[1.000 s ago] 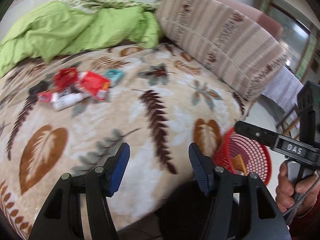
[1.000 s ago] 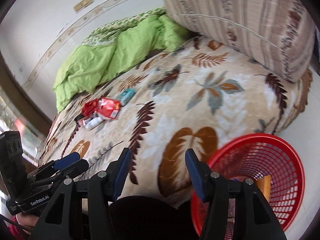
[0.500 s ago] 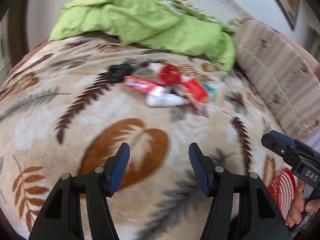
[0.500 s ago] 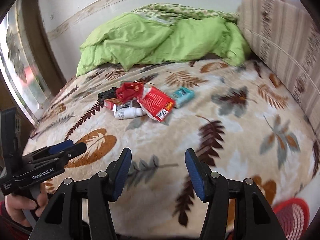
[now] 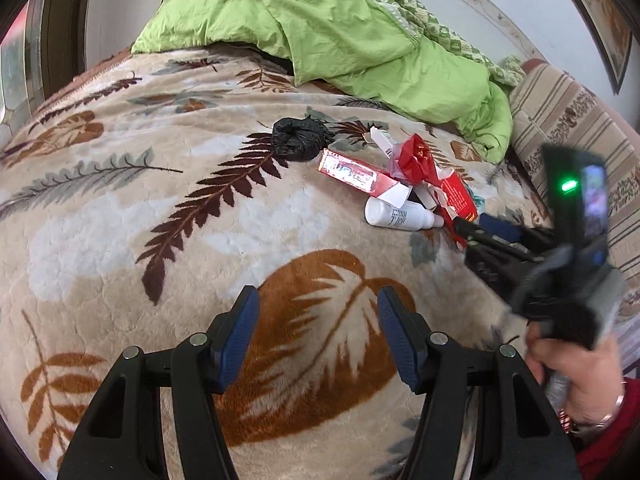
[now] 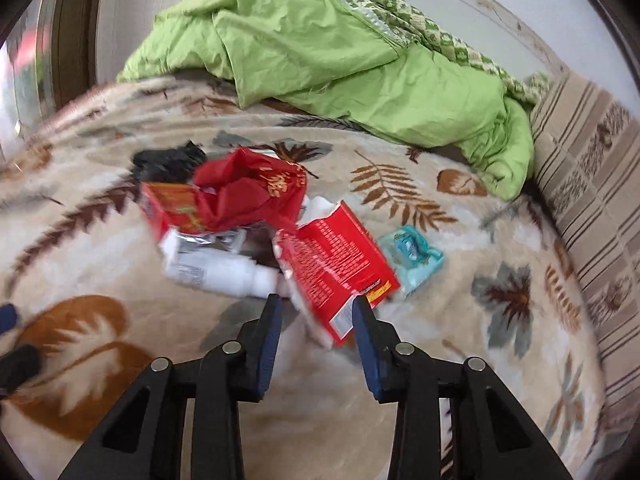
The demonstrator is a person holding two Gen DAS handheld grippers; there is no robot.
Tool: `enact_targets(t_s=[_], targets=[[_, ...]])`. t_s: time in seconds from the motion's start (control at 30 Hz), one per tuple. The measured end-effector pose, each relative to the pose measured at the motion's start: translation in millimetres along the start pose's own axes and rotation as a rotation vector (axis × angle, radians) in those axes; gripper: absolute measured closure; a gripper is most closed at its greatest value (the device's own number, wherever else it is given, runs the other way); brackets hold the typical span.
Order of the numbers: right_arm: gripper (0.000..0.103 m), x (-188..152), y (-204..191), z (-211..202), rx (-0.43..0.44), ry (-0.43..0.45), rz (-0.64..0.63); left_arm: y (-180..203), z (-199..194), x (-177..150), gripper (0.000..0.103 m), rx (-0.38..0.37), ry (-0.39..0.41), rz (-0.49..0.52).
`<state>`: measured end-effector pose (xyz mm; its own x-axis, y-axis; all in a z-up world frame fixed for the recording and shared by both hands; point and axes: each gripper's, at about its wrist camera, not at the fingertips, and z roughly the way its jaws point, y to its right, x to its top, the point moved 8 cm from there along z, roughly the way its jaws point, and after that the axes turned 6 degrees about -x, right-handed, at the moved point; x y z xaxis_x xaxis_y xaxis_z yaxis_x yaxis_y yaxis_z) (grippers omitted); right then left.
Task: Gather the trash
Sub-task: 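Grasp the red toothpaste box with the left tool while the right grasps the red packet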
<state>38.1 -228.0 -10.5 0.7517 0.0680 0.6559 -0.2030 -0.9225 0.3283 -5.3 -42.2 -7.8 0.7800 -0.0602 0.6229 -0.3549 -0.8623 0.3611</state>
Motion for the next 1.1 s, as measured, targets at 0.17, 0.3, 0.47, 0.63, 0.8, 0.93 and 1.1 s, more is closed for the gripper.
enact_targets(t_s=[0.17,0.3,0.47,0.63,0.8,0.93,1.1], targets=[[0.099,-1,4,12,-0.039,0.015,-0.019,1,8,10,0.043,-0.052,-0.018,-0.046],[0.102,0,20,-14,-0.03,0.097,0.079,3,19,28,0.042,-0.119,-0.037,-0.127],[0.102,-11,32,-57,0.063,0.158,0.206,6,45,52,0.039,-0.236,-0.094,-0.302],[0.102,-19,27,-84,0.131,0.222,0.225,-2,76,67,0.039,-0.243,-0.099,-0.47],[0.102,-15,27,-88,0.145,0.259,0.222,-7,104,77,0.039,-0.266,-0.09,-0.591],[0.102,-14,33,-84,0.157,0.255,0.24,0,122,83,0.057,-0.266,-0.107,-0.589],[0.102,-16,35,-81,0.189,0.236,0.272,12,123,82,0.076,-0.253,-0.107,-0.518]])
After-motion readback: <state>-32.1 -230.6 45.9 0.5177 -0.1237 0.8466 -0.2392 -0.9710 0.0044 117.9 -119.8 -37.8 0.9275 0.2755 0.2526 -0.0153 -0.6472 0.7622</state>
